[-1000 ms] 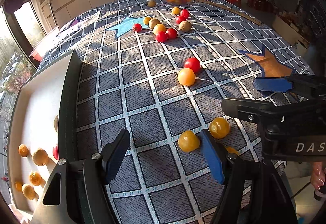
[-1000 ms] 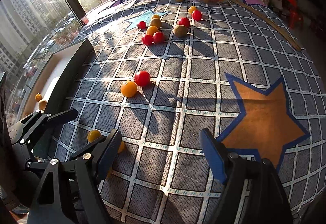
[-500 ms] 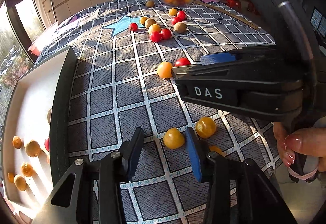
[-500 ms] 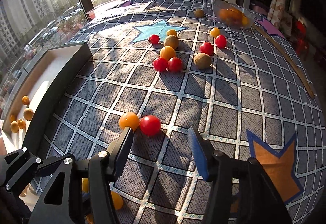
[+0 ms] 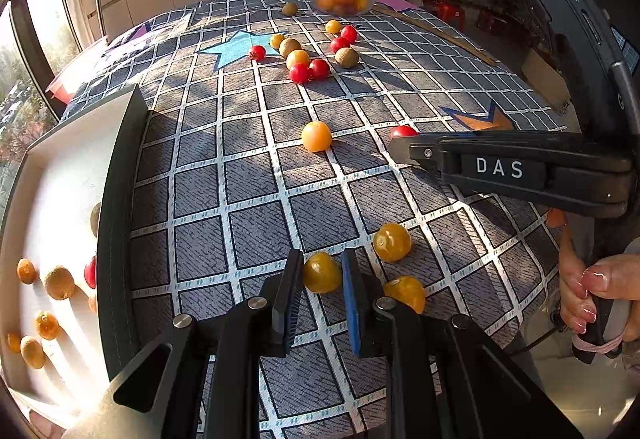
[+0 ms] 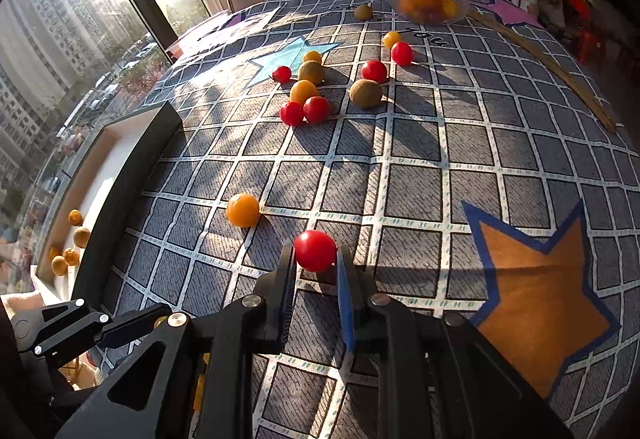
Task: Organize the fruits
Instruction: 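Grasp a yellow tomato with the left tool while the right tool grasps a red tomato, then carry both tomatoes over the white tray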
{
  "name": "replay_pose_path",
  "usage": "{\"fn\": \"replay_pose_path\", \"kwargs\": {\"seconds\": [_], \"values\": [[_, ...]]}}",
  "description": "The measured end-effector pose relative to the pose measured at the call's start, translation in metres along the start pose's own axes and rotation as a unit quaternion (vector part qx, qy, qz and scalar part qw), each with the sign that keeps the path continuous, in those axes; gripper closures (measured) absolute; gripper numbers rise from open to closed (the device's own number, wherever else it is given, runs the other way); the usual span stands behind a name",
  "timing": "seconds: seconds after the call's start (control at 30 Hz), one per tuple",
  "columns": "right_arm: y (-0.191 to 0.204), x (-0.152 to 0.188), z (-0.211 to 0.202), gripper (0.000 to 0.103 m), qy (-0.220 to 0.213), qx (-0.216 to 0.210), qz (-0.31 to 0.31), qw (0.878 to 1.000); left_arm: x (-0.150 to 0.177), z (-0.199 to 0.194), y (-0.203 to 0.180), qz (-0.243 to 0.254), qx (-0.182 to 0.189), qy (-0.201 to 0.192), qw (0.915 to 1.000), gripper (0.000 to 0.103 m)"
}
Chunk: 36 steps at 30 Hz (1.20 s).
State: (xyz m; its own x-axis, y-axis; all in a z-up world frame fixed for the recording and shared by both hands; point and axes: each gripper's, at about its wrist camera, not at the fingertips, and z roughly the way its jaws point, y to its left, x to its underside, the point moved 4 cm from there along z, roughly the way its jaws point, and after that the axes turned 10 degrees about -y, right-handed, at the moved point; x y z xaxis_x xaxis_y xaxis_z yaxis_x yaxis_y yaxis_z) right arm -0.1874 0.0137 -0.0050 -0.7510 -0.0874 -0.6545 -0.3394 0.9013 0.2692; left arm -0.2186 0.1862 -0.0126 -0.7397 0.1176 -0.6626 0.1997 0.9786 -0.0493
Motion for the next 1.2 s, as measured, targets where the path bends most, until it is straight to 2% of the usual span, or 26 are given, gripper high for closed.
{"fn": "replay_pose_path", "kwargs": {"seconds": [0.37, 0.93, 1.2], "values": [[0.002, 0.006, -0.015, 0.082, 0.005, 0.004, 0.008, 1.000, -0.003, -0.024, 0.015, -0.012, 0.000, -0.025, 0.9996, 0.082], [0.048, 0.003, -0.017, 0.082, 0.013, 0.005, -0.020, 1.000, 0.003, -0.045, 0.066, -0.054, -0.021, -0.050, 0.9971, 0.082], [0.086, -0.006, -0.012, 0.082, 0.017, -0.005, -0.047, 0.999, 0.003, -0.058, 0.097, -0.073, -0.031, -0.066, 0.9947, 0.082]]}}
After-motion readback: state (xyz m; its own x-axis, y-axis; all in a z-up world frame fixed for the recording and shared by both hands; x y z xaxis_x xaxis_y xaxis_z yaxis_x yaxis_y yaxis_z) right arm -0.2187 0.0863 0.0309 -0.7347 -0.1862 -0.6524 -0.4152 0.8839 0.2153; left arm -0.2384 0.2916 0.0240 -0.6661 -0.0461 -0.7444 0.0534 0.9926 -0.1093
